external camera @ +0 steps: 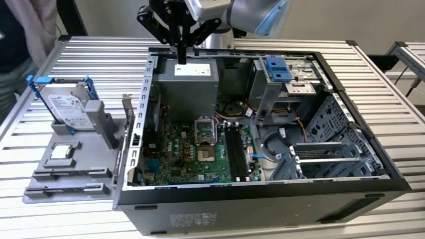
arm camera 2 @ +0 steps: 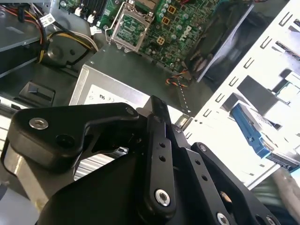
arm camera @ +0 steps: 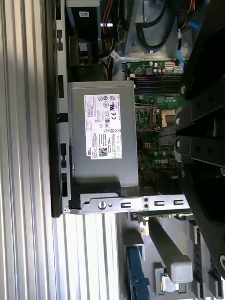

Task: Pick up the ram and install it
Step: 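Press down the ram until it locks into place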

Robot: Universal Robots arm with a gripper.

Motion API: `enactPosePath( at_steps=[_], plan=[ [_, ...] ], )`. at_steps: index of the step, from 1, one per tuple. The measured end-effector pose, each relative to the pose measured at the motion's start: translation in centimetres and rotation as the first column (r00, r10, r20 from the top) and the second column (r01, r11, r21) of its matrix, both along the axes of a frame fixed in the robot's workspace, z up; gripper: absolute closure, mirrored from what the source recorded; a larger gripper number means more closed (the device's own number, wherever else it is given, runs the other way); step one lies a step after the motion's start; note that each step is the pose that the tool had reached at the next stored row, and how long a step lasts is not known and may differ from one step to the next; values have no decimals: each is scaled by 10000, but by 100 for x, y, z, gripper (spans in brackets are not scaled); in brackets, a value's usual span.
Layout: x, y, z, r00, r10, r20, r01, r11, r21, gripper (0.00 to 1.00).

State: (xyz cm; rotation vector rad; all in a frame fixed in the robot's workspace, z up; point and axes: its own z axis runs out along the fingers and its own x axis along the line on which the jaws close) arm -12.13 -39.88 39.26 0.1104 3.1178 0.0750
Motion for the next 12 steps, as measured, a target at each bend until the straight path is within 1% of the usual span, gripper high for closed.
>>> enactPosePath(
  at_steps=[12],
  plan=[
    [-1, 0, 0, 10000, -1, 0, 1, 10000, 11, 100]
  ],
)
